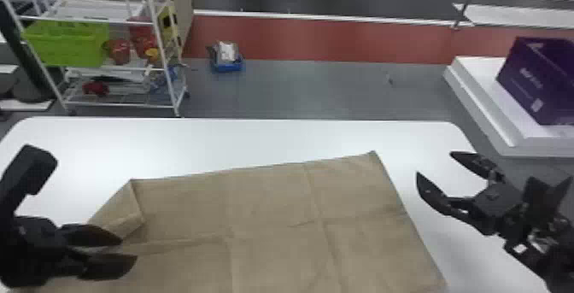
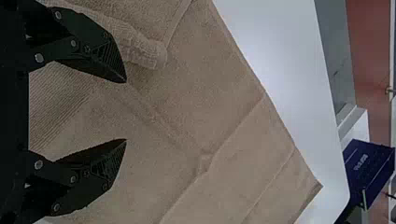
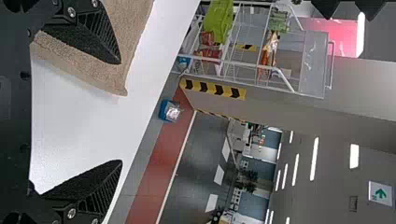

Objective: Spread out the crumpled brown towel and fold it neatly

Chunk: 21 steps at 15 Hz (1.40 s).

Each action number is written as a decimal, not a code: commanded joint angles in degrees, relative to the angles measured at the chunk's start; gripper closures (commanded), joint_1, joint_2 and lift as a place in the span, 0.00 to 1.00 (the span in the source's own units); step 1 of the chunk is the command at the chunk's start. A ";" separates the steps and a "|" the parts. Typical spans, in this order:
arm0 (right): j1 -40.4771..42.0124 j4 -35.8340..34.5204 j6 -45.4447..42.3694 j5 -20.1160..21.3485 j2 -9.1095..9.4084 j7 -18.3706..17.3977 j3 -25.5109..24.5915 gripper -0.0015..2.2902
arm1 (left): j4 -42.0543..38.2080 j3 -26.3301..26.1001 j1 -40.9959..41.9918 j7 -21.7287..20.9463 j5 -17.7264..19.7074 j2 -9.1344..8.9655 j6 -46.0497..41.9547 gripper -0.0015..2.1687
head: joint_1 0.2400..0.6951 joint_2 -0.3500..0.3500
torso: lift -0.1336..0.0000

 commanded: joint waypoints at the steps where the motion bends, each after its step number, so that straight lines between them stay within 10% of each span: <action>1: -0.08 -0.09 0.01 0.00 0.08 0.00 0.14 0.06 | -3.58 -0.46 2.87 -2.49 -2.28 0.00 -0.65 0.24 | 1.00 0.35 | 0.08; 7: -0.08 -0.01 0.01 0.00 0.25 -0.09 0.67 0.06 | 5.21 -0.46 -3.02 15.00 -0.08 -1.84 -9.09 0.24 | 1.00 0.42 | 0.08; 14: -0.25 0.08 0.54 0.00 -0.27 0.00 -0.12 0.06 | 5.13 -1.34 -0.74 3.58 -4.56 -1.05 -8.91 0.24 | 1.00 0.39 | 0.08; 21: -1.04 0.70 0.54 0.26 -0.18 0.00 0.58 0.06 | -1.99 -0.64 6.03 1.47 -6.58 -0.87 -9.09 0.24 | 1.00 0.34 | 0.08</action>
